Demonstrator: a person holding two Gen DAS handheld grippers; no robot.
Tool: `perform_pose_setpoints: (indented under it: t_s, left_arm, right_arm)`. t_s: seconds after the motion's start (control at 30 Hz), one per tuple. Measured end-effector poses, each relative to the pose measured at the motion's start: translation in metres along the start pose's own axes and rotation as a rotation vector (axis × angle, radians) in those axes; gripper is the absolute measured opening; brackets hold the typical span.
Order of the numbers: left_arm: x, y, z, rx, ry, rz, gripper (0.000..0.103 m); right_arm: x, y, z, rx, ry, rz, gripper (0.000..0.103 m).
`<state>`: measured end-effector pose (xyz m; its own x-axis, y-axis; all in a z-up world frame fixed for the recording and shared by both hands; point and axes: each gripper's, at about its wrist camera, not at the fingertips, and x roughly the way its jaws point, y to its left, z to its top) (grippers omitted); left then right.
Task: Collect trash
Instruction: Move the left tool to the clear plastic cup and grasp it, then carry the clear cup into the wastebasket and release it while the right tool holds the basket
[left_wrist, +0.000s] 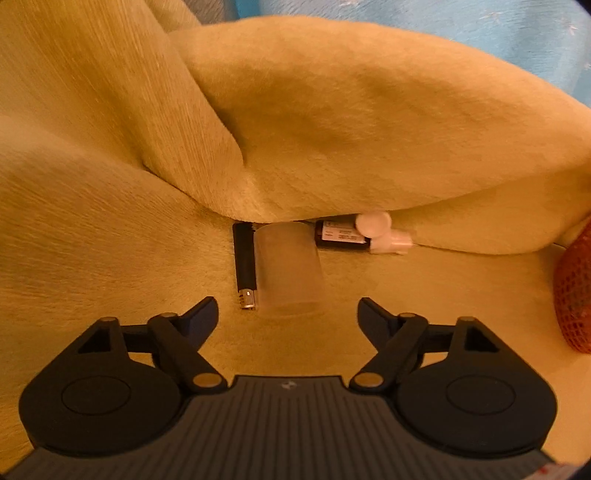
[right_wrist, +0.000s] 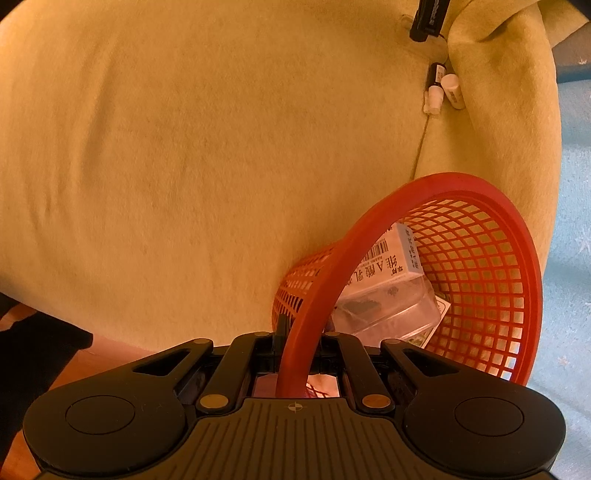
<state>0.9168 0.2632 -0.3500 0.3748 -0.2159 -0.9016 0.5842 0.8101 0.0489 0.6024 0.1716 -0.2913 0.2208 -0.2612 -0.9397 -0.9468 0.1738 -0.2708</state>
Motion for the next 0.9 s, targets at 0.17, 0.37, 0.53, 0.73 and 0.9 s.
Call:
perform_pose_setpoints:
  t_s: [0.17, 0.37, 0.53, 0.73, 0.9]
  left_arm:
    - [0.019, -0.002, 0.005, -0.015, -0.007, 0.007, 0.074]
    - [0.037, -0.009, 0.008, 0.027, 0.007, 0.034, 0.056]
    - [0.035, -0.014, 0.001, 0.056, 0.024, 0.037, 0.047]
    - [0.006, -0.033, -0.042, 0.094, 0.059, -0.021, 0.047]
    - [-0.017, -0.051, -0.087, 0.096, 0.096, -0.056, 0.047]
  right_arm:
    - [-0.001, -0.001, -0.002, 0.005, -0.010, 0.004, 0.002]
    - [-0.001, -0.002, -0.005, 0.006, -0.018, 0.008, 0.002]
    - [-0.001, -0.003, -0.005, 0.007, -0.022, 0.013, 0.002]
    - [-0.001, -0.003, -0.007, 0.004, -0.030, 0.014, 0.002]
    - [-0.001, -0.002, -0.008, 0.002, -0.036, 0.010, 0.002]
